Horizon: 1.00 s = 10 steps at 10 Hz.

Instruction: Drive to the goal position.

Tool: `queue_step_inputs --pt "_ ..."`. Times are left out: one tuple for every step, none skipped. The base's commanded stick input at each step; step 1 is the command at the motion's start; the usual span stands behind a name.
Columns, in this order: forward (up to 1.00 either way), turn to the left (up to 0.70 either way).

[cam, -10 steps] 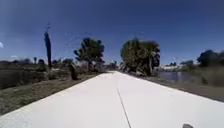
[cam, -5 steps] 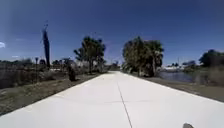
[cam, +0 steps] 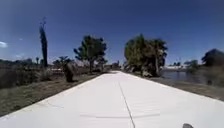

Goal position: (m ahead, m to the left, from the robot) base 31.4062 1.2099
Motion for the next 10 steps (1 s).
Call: queue_step_inputs --pt "1.0 -0.38" --pt "1.0 -0.19" --pt "1.0 0.0" --pt "1.0 0.0" --pt "1.0 0.0" --pt "1.0 0.0" --pt "1.0 0.0" --pt "1.0 0.0" --pt "1.0 0.0" --pt "1.0 0.0"
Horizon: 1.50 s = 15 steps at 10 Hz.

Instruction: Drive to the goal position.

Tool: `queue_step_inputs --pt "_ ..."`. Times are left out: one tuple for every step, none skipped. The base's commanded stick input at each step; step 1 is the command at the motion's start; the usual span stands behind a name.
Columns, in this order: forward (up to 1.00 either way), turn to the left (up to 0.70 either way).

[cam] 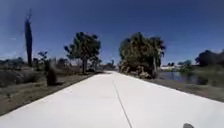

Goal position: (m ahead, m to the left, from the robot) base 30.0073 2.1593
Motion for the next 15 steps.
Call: queue_step_inputs --pt "1.0 0.0" --pt "1.0 0.0" --pt "1.0 0.0" --pt "1.0 0.0" --pt "1.0 0.0" --pt "1.0 0.0" --pt "1.0 0.0" --pt "1.0 0.0" --pt "1.0 0.0" --pt "1.0 0.0" --pt "1.0 -0.09" --pt "1.0 -0.21" --pt "1.0 -0.4" --pt "1.0 -0.4" --pt "1.0 -0.4"
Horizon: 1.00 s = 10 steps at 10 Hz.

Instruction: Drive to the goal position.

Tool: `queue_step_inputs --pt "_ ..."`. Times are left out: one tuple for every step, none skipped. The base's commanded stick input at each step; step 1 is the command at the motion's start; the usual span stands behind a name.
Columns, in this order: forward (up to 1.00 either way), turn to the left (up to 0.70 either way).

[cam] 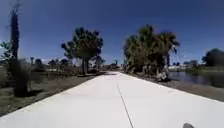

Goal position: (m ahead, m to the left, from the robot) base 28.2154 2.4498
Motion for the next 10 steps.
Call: queue_step_inputs --pt "1.0 -0.24" --pt "1.0 0.0" --pt "1.0 0.0" --pt "1.0 0.0" --pt "1.0 0.0" --pt "1.0 0.0" --pt "1.0 0.0" --pt "1.0 0.0" --pt "1.0 0.0" --pt "1.0 0.0"
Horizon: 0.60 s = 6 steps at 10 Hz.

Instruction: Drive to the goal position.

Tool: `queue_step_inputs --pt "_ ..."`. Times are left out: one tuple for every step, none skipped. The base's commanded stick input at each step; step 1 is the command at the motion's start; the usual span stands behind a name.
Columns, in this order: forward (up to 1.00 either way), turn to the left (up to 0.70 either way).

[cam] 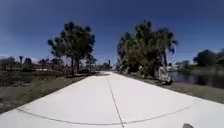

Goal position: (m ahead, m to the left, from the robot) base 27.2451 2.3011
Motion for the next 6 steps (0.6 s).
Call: queue_step_inputs --pt "1.0 0.0" --pt "1.0 0.0" --pt "1.0 0.0" --pt "1.0 0.0" --pt "1.0 0.0" --pt "1.0 0.0"
